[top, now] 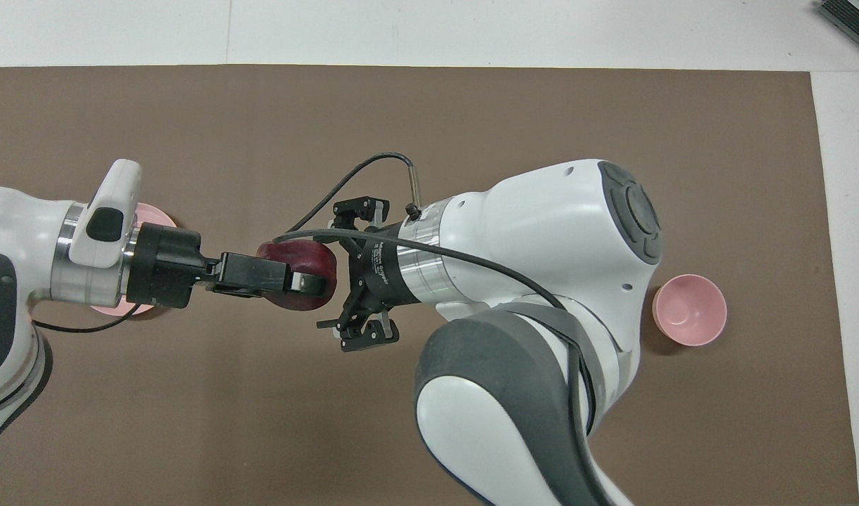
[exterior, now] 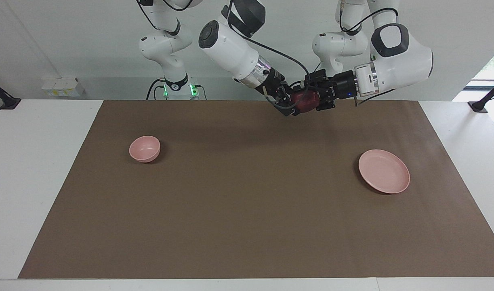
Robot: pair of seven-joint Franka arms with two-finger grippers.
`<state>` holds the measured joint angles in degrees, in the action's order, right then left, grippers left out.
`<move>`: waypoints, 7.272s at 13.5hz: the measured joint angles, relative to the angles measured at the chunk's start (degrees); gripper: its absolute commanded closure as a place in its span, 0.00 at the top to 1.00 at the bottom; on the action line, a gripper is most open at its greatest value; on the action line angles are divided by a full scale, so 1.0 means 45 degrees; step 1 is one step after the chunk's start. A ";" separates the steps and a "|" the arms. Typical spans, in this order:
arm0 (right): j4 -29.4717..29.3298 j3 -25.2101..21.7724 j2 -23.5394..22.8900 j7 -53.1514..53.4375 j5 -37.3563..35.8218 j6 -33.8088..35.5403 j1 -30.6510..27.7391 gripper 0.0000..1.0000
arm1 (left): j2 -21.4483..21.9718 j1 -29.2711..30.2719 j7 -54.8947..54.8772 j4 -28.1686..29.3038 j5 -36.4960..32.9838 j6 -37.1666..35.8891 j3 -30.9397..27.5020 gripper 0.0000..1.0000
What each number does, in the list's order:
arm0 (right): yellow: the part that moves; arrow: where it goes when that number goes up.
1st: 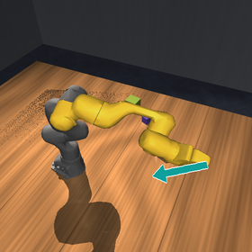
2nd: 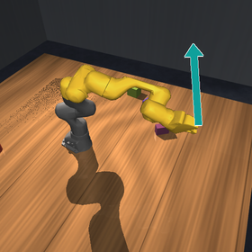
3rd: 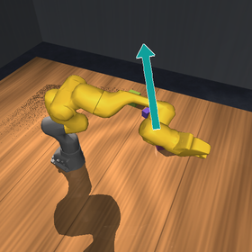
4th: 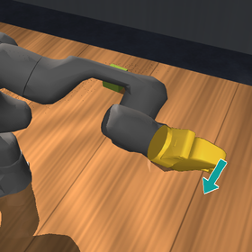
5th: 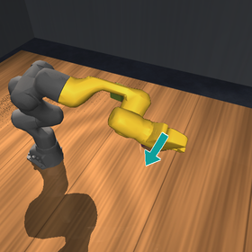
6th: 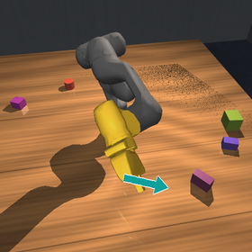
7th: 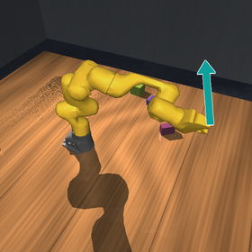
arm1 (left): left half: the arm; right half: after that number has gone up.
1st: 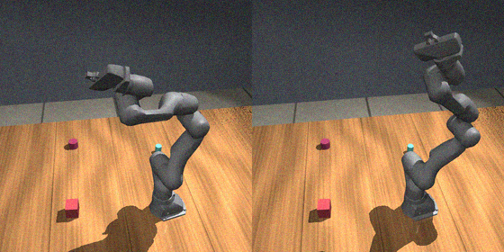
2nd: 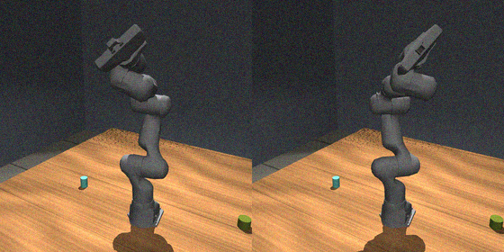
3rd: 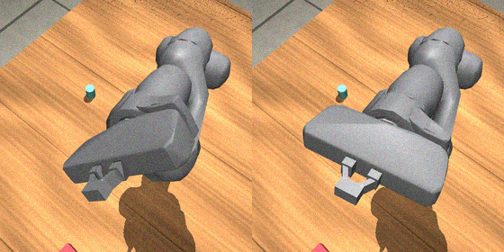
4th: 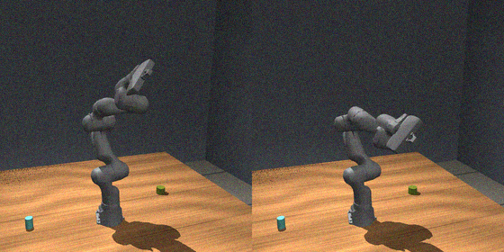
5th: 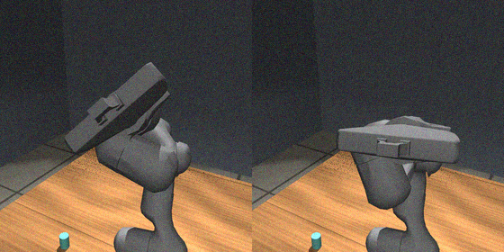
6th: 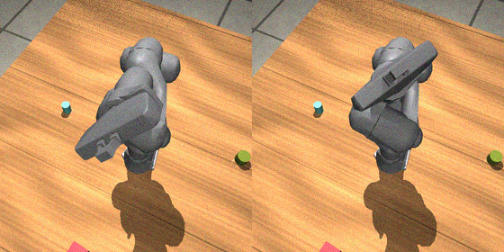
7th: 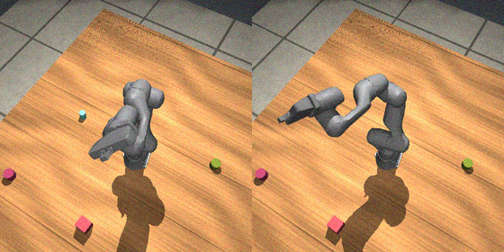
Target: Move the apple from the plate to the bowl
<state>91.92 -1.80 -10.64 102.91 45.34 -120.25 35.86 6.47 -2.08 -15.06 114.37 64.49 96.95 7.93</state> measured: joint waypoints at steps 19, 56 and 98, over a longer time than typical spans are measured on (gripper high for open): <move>-0.0098 0.0011 -0.0010 -0.0699 -0.0350 0.0015 0.0064 0.00 | 0.0072 -0.0262 0.0009 -0.0020 -0.0004 0.0022 -0.0093 1.00; -0.0551 -0.0499 0.2264 -2.1112 -1.0249 0.6316 -0.6047 0.00 | -0.0970 0.0740 0.3690 -0.5512 -1.4047 -0.2137 -0.0450 1.00; 0.0028 -0.0137 0.2821 -2.2045 -1.0058 0.7266 -0.8387 1.00 | -0.0893 0.1055 0.3647 -0.5252 -1.4457 -0.1734 -0.0298 1.00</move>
<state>92.04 -2.41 2.06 3.70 0.08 -87.55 -1.88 2.45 2.67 1.36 90.74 -0.57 89.15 6.59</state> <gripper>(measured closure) 0.000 0.000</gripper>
